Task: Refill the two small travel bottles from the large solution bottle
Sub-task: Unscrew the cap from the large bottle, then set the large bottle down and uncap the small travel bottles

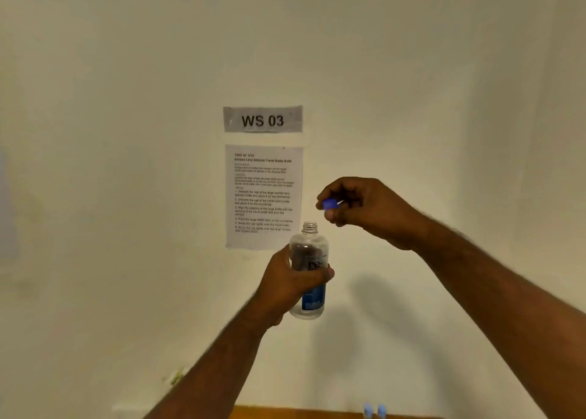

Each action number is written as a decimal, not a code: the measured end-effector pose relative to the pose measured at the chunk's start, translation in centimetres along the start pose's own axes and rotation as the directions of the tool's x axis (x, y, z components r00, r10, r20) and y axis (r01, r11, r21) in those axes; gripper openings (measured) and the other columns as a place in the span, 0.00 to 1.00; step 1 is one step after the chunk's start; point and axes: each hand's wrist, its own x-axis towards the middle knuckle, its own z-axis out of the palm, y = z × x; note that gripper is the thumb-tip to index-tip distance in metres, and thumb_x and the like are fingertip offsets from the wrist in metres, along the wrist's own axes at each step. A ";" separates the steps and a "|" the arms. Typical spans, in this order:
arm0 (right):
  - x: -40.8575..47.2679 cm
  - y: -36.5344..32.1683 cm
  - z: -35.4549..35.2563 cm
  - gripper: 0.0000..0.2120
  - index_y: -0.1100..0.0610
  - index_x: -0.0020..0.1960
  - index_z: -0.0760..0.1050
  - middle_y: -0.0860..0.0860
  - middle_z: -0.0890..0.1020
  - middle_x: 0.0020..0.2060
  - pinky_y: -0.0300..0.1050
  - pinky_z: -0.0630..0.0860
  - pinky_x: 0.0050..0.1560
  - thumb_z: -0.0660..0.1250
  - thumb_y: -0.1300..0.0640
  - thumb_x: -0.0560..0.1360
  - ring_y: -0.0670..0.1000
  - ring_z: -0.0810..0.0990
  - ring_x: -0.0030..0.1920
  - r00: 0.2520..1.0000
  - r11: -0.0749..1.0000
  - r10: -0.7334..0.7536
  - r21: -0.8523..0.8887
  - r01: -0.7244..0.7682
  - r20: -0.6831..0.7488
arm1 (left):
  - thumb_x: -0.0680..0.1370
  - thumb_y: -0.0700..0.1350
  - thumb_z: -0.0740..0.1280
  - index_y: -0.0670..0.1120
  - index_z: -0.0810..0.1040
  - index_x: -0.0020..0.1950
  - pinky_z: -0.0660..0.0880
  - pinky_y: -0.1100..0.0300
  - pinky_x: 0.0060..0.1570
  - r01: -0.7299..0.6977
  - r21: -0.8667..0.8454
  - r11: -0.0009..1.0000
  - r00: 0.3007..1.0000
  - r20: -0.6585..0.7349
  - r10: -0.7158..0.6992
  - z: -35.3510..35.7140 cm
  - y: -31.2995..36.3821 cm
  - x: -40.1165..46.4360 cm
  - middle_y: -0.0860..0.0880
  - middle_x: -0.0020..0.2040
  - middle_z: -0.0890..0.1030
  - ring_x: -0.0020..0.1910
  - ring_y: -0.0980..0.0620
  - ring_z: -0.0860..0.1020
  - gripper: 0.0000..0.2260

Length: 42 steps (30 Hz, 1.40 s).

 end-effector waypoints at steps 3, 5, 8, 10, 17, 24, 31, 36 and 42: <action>-2.0 4.1 3.5 0.12 0.59 0.54 0.78 0.56 0.85 0.49 0.52 0.81 0.55 0.74 0.65 0.72 0.58 0.85 0.49 0.994 0.971 0.094 0.223 -0.081 -0.049 | 0.69 0.43 0.81 0.57 0.76 0.61 0.81 0.57 0.54 0.028 0.028 0.999 1.000 -0.006 -0.027 -1.9 -3.0 -1.8 0.53 0.55 0.84 0.53 0.55 0.84 0.25; -3.9 7.4 6.9 0.11 0.62 0.53 0.77 0.58 0.86 0.48 0.51 0.80 0.56 0.74 0.66 0.72 0.59 0.85 0.51 0.987 0.946 0.153 0.295 -0.134 -0.043 | 0.70 0.40 0.80 0.57 0.77 0.59 0.80 0.65 0.48 0.059 0.036 0.998 0.998 -0.018 -0.058 -3.3 -5.7 -3.5 0.55 0.52 0.84 0.49 0.61 0.84 0.23; -7.0 12.5 12.7 0.10 0.62 0.50 0.78 0.55 0.87 0.47 0.49 0.80 0.56 0.75 0.66 0.71 0.57 0.84 0.51 0.967 0.927 0.252 0.299 -0.229 -0.042 | 0.69 0.41 0.81 0.55 0.77 0.59 0.79 0.68 0.45 0.133 0.062 0.989 0.990 -0.063 -0.129 -5.1 -10.5 -6.4 0.55 0.51 0.84 0.47 0.64 0.83 0.24; -9.4 15.7 16.9 0.11 0.60 0.49 0.78 0.53 0.87 0.46 0.50 0.81 0.54 0.77 0.66 0.70 0.57 0.85 0.50 0.934 0.894 0.355 0.299 -0.333 -0.023 | 0.67 0.43 0.83 0.52 0.76 0.61 0.78 0.68 0.43 0.203 0.076 0.976 0.977 -0.076 -0.197 -6.1 -14.2 -8.5 0.53 0.53 0.83 0.47 0.64 0.82 0.27; -16.2 24.5 30.3 0.25 0.48 0.60 0.75 0.46 0.84 0.46 0.44 0.82 0.50 0.78 0.60 0.67 0.44 0.84 0.46 0.808 0.807 0.580 0.057 -0.587 0.104 | 0.60 0.41 0.86 0.43 0.78 0.60 0.82 0.58 0.47 0.504 0.120 0.856 0.860 -0.160 -0.484 -9.3 -27.2 -15.6 0.42 0.54 0.84 0.54 0.45 0.83 0.32; -21.9 30.6 41.8 0.26 0.52 0.65 0.73 0.48 0.84 0.54 0.41 0.78 0.51 0.75 0.63 0.70 0.47 0.83 0.52 0.696 0.707 0.707 -0.160 -0.689 0.127 | 0.57 0.40 0.87 0.45 0.76 0.64 0.80 0.61 0.51 0.642 0.159 0.750 0.766 -0.176 -0.618 -10.0 -37.0 -20.3 0.46 0.59 0.82 0.58 0.46 0.81 0.38; -24.1 33.6 47.4 0.25 0.50 0.67 0.71 0.50 0.84 0.56 0.51 0.81 0.52 0.69 0.64 0.72 0.53 0.83 0.55 0.632 0.636 0.767 -0.257 -0.728 0.107 | 0.56 0.44 0.87 0.49 0.76 0.63 0.81 0.46 0.56 0.654 0.203 0.729 0.756 -0.140 -0.640 -10.9 -42.4 -21.6 0.46 0.58 0.82 0.58 0.45 0.81 0.39; -24.6 34.7 48.6 0.23 0.46 0.67 0.69 0.52 0.84 0.56 0.47 0.80 0.50 0.67 0.61 0.74 0.54 0.82 0.54 0.602 0.588 0.795 -0.336 -0.735 0.074 | 0.56 0.43 0.87 0.49 0.75 0.63 0.81 0.47 0.56 0.634 0.231 0.738 0.772 -0.128 -0.623 -11.4 -44.4 -22.3 0.45 0.58 0.82 0.58 0.45 0.81 0.39; -25.6 35.7 49.2 0.24 0.45 0.67 0.68 0.54 0.82 0.57 0.50 0.80 0.51 0.67 0.59 0.75 0.56 0.80 0.56 0.600 0.586 0.795 -0.366 -0.723 0.088 | 0.59 0.41 0.86 0.48 0.72 0.68 0.78 0.54 0.61 0.625 0.211 0.752 0.779 -0.111 -0.617 -11.2 -45.3 -22.8 0.45 0.62 0.80 0.62 0.46 0.79 0.41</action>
